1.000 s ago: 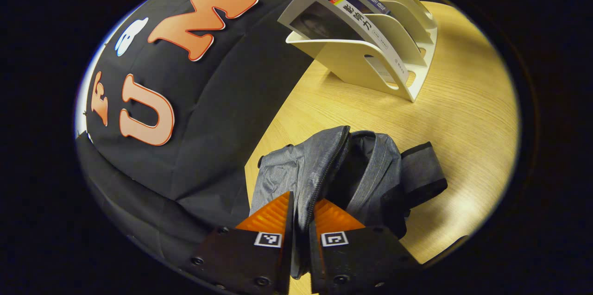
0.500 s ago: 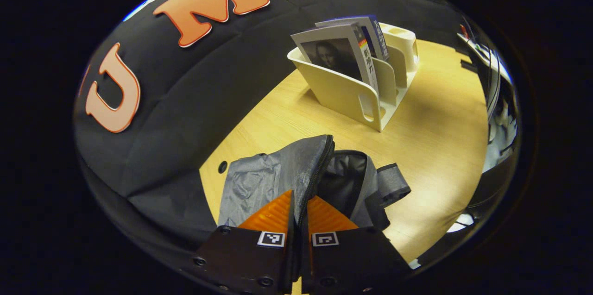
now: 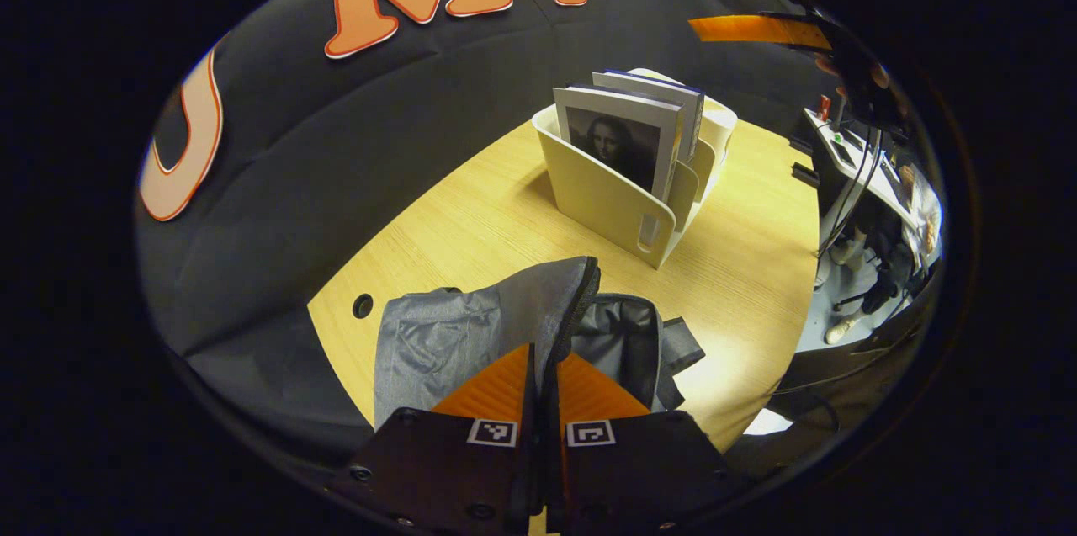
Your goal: Open the schoolbag, grab two books from the bookshelf and put them into the schoolbag.
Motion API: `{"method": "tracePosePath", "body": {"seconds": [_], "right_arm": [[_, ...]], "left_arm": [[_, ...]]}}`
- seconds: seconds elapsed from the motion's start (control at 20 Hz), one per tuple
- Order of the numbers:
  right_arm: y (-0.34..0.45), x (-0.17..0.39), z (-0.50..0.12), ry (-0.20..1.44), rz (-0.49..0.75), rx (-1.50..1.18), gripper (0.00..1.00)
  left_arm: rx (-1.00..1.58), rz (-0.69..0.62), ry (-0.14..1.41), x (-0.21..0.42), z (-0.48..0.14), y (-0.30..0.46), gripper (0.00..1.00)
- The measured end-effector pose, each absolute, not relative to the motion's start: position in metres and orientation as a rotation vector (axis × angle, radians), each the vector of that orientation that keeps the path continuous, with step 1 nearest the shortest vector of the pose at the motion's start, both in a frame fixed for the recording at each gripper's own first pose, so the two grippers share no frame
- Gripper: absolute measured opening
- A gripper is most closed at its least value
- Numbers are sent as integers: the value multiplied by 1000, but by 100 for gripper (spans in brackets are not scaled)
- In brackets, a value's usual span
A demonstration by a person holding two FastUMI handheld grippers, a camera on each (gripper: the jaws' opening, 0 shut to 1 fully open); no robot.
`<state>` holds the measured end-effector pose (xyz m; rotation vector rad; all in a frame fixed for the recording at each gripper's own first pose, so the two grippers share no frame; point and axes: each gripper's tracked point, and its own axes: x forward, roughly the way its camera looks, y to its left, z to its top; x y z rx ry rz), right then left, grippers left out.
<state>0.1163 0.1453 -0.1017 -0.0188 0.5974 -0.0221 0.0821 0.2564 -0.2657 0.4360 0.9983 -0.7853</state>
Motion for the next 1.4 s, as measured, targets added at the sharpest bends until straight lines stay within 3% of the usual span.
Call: {"method": "tracePosePath", "body": {"seconds": [0.5, 1.1, 1.15, 1.2, 1.4], "right_arm": [[183, 158, -147, 889, 104, -51, 96], [188, 177, -222, 1281, 93, -14, 95], [189, 177, -229, 1317, 88, -2, 83], [187, 179, -235, 1348, 73, 7, 92], [176, 182, -262, 1441, 4, -13, 74]], "left_arm": [[414, -912, 1085, 118, -235, 264, 7], [443, -962, 1134, 132, -225, 273, 7], [438, -961, 1137, 131, -226, 273, 7], [435, -961, 1139, 131, -227, 271, 7], [413, -967, 1151, 128, -228, 270, 7]]}}
